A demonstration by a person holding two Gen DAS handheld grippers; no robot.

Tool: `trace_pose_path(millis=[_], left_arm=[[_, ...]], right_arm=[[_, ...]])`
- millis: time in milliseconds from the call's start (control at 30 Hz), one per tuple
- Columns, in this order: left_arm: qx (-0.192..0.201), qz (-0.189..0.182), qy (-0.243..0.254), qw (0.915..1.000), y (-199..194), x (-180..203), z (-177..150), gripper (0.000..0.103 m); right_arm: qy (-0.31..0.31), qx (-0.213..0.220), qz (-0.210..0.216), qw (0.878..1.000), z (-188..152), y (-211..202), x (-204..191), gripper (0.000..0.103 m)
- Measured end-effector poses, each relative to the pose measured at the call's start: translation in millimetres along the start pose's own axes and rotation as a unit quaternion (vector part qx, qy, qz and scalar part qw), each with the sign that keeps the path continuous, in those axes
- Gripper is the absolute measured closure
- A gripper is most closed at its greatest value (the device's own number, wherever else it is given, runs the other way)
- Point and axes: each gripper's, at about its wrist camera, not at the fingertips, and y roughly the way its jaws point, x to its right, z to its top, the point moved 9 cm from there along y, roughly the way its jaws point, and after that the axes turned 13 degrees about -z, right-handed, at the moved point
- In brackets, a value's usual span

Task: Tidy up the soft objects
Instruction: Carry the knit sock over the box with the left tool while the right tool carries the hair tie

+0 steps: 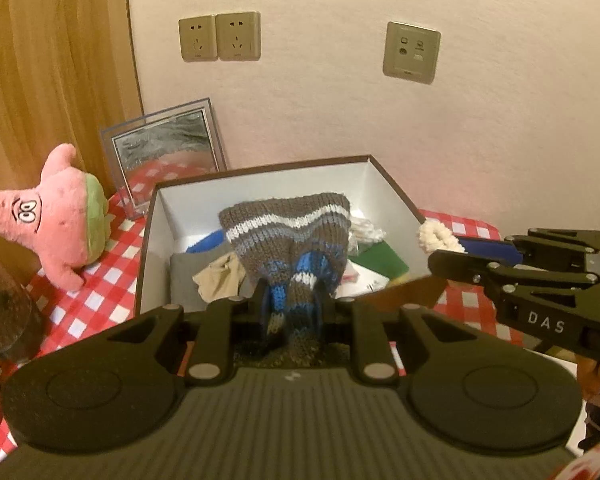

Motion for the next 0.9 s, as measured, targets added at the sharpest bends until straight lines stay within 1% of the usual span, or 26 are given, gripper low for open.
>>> trace_pose_path(millis=[400,667,900], left_arm=[[0.001,0.008,-0.006,1.0000,35,-23,38,0.084],[-0.013,0.022,-0.014,0.9996,61,-50,50,0.084],[-0.030,0.037,-0.021,0.9987,80,-78,50,0.083]], right_arm=[[0.014,-0.007,0.008,1.000,26,53,0,0.081],[0.016,-0.020,0.005,1.000,33,86,2,0.081],[0.014,-0.034,0.001,0.999,34,113,4,0.081]])
